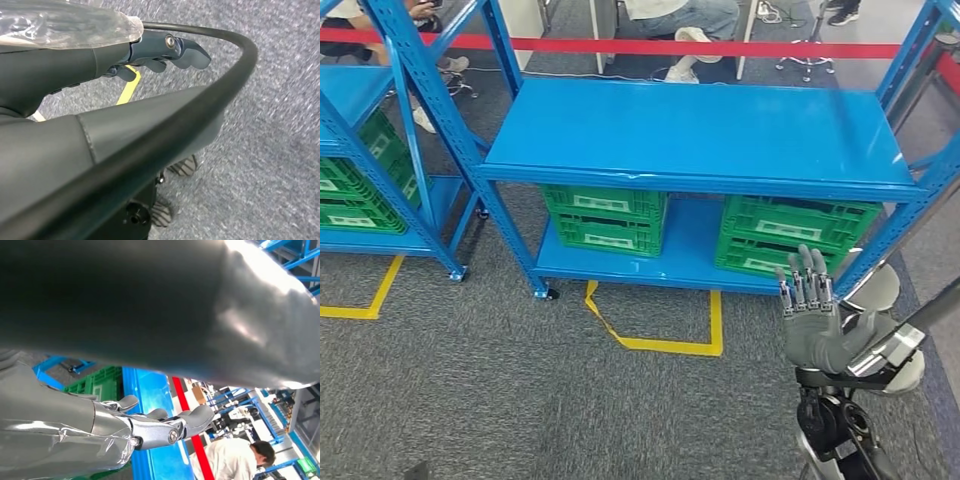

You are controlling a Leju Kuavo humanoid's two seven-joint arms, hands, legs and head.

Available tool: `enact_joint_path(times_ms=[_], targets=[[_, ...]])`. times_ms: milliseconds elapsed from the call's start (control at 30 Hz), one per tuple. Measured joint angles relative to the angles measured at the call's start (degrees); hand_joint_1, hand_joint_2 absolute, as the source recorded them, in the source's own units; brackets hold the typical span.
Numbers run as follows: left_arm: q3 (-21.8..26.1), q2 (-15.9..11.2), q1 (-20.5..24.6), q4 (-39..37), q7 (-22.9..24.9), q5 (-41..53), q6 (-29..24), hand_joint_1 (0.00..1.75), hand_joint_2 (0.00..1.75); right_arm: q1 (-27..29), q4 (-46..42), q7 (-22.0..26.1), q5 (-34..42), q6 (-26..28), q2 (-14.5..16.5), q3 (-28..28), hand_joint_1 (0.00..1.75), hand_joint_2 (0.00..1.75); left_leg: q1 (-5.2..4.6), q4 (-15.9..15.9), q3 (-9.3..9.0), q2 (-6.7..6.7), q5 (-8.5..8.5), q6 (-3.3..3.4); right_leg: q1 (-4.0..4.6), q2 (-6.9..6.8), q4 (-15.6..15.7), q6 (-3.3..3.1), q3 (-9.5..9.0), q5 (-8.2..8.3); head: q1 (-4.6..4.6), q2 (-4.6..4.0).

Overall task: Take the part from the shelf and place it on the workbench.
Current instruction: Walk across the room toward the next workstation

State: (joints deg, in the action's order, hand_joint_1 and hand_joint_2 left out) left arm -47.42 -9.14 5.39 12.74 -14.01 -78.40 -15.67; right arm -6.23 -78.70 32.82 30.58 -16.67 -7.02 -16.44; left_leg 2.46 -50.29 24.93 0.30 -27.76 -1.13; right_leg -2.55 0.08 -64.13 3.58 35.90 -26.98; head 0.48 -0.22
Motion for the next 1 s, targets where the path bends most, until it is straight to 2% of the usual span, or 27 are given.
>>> enact_joint_path(times_ms=[33,67,100,133,200,233,267,300,367,400,433,467,500,533,567,600,667,700,767,833,900,1000], targets=[[0.03,-0.06,-0.04,-0.03,-0.01,-0.01,-0.01,0.00,0.00,-0.08,0.14,0.01,-0.01,-0.01,0.01,-0.02,0.00,0.00,0.14,-0.39,-0.17,-0.09,-0.53,-0.56,-0.10,0.01,3.50,0.41,-1.87,1.18,0.33,0.00],[0.06,-0.08,-0.01,-0.07,-0.03,-0.03,-0.01,0.00,0.00,-0.22,0.26,0.03,-0.01,0.00,0.01,-0.04,0.00,0.00,0.19,-0.97,-0.15,-0.15,-1.03,-1.10,-0.14,0.04,6.26,0.32,-3.42,1.53,0.74,0.00],[0.08,-0.10,0.08,-0.10,-0.07,-0.04,-0.02,0.00,0.00,-0.31,0.39,-0.02,-0.01,0.07,0.01,-0.07,0.00,0.00,0.13,-1.39,-0.02,-0.20,-1.35,-1.55,-0.04,0.13,7.55,-0.12,-4.18,1.14,0.91,0.00],[0.10,-0.13,0.16,-0.13,-0.10,-0.04,-0.02,0.00,0.00,-0.37,0.56,-0.17,-0.08,0.32,0.01,-0.10,0.00,0.00,0.02,-1.60,0.17,-0.23,-1.49,-1.88,0.19,0.25,7.62,-0.82,-4.40,0.40,0.87,0.00],[0.10,0.03,0.30,-0.13,-0.15,-0.07,-0.02,0.00,0.00,-0.42,1.07,-1.13,-1.23,2.20,0.00,-0.11,0.00,0.00,0.16,-1.82,0.19,-0.21,-1.71,-2.29,0.34,0.41,7.51,-2.28,-4.52,-0.13,0.18,0.00],[0.10,0.06,0.33,-0.13,-0.16,-0.13,-0.02,0.00,0.00,-0.52,1.48,-1.95,-2.47,3.96,0.00,-0.11,0.00,0.00,0.23,-2.71,0.50,-0.19,-2.13,-2.37,0.40,0.45,7.53,-2.76,-4.81,-0.36,-0.24,0.00],[0.10,0.08,0.37,-0.13,-0.18,-0.18,-0.02,0.00,0.00,-0.72,2.08,-3.09,-4.25,6.30,0.00,-0.10,0.00,0.00,0.24,-4.85,1.57,-0.18,-2.95,-2.39,0.44,0.47,7.66,-3.19,-5.20,-0.58,-0.59,0.00],[0.10,0.10,0.40,-0.13,-0.22,-0.24,-0.02,0.00,0.00,-0.93,2.96,-4.43,-6.26,9.00,0.00,-0.10,0.00,0.44,0.12,-8.36,3.57,-0.17,-4.12,-2.31,0.52,0.46,7.80,-3.55,-5.59,-0.81,-1.03,0.00],[0.11,0.14,0.34,-0.13,-0.29,-0.33,-0.01,0.00,0.00,-1.29,5.76,-7.04,-10.13,14.15,0.00,-0.15,0.00,1.31,-0.31,-17.51,9.83,-0.17,-6.35,-1.94,0.86,0.38,7.93,-4.09,-6.21,-1.40,-1.86,0.00],[0.12,0.18,0.26,-0.13,-0.31,-0.36,0.03,0.00,0.00,-1.34,7.57,-8.17,-11.59,16.17,0.00,-0.19,0.00,1.75,-0.56,-20.70,12.65,-0.17,-6.41,-1.66,1.09,0.38,7.96,-4.29,-6.59,-1.77,-2.21,0.00],[0.12,0.21,0.15,-0.13,-0.31,-0.36,0.10,0.00,0.00,-1.41,9.60,-9.37,-12.84,17.78,0.00,-0.25,0.00,1.75,-0.82,-21.71,14.46,-0.18,-5.22,-1.22,1.35,0.43,7.98,-4.45,-7.09,-2.21,-2.45,0.00],[0.12,0.23,0.04,-0.13,-0.31,-0.33,0.17,0.00,0.00,-1.61,12.03,-10.45,-13.90,19.03,0.00,-0.31,0.00,1.75,-1.17,-20.19,15.01,-0.20,-2.76,-0.58,1.62,0.52,8.00,-4.55,-7.73,-2.70,-2.67,0.00],[0.12,0.23,-0.05,-0.14,-0.31,-0.27,0.24,0.00,0.00,-1.91,14.87,-11.27,-14.76,19.85,0.00,-0.42,0.00,1.75,-1.64,-16.62,14.42,-0.23,0.48,0.26,1.84,0.61,8.06,-4.60,-8.45,-3.21,-2.90,0.00],[0.12,0.13,-0.09,-0.18,-0.31,-0.16,0.30,0.00,0.00,-2.22,18.16,-11.81,-15.47,20.31,0.00,-0.60,0.00,1.75,-2.08,-12.95,13.43,-0.25,2.98,1.21,1.97,0.63,8.25,-4.59,-8.99,-3.71,-3.02,0.00],[0.12,0.08,-0.08,-0.21,-0.31,0.00,0.35,0.00,0.00,-2.46,21.47,-12.03,-15.91,20.34,-0.01,-0.80,0.00,1.75,-2.52,-9.83,12.26,-0.29,4.49,2.00,2.04,0.61,8.52,-4.47,-9.45,-4.16,-3.09,0.00],[0.12,0.03,-0.04,-0.23,-0.33,0.16,0.40,0.00,0.00,-2.58,24.66,-12.30,-16.25,20.08,-0.02,-0.99,0.00,1.75,-2.88,-7.64,11.28,-0.29,4.85,2.54,2.01,0.53,8.84,-4.22,-9.73,-4.46,-3.16,0.00],[0.12,-0.04,-0.02,-0.25,-0.40,0.44,0.46,0.00,0.00,-2.72,30.21,-14.08,-16.83,19.58,-0.07,-1.39,0.00,1.75,-3.28,-6.06,9.99,-0.30,4.01,2.86,1.83,0.41,9.81,-3.59,-10.45,-4.72,-3.26,0.00],[0.12,-0.08,-0.08,-0.25,-0.45,0.52,0.50,0.00,0.00,-2.72,32.79,-15.31,-17.12,19.57,-0.20,-1.60,0.00,1.75,-3.24,-5.38,9.42,-0.28,3.92,2.65,1.85,0.35,10.39,-3.34,-10.99,-4.77,-3.38,0.00],[0.13,-0.10,-0.21,-0.26,-0.53,0.64,0.66,0.00,0.00,-2.69,37.66,-17.73,-17.78,19.87,-0.43,-2.15,0.00,1.75,-2.99,-4.66,8.43,-0.36,4.03,1.90,2.02,0.27,11.30,-3.27,-12.11,-4.57,-3.26,0.00],[0.13,-0.08,-0.14,-0.26,-0.55,0.74,0.86,0.00,0.87,-2.52,41.82,-19.95,-18.58,20.30,-0.55,-2.80,0.00,1.75,-2.76,-4.37,7.70,-0.55,3.64,1.21,2.14,0.20,11.51,-3.38,-12.81,-4.27,-2.95,0.00],[0.12,-0.01,-0.08,-0.26,-0.53,0.81,0.91,0.00,1.75,-2.23,45.30,-22.03,-19.23,20.50,-0.60,-3.47,0.00,1.75,-2.66,-4.23,7.20,-0.66,2.84,1.17,2.20,0.17,11.50,-3.35,-13.25,-4.30,-2.47,0.00],[0.12,0.20,-0.09,-0.26,-0.40,1.11,0.57,0.00,1.75,-1.43,49.90,-24.47,-19.47,19.88,-0.66,-4.40,0.00,1.75,-2.66,-4.22,6.85,-0.64,2.24,1.39,2.20,0.17,11.51,-3.36,-13.56,-4.33,-1.70,0.00]])
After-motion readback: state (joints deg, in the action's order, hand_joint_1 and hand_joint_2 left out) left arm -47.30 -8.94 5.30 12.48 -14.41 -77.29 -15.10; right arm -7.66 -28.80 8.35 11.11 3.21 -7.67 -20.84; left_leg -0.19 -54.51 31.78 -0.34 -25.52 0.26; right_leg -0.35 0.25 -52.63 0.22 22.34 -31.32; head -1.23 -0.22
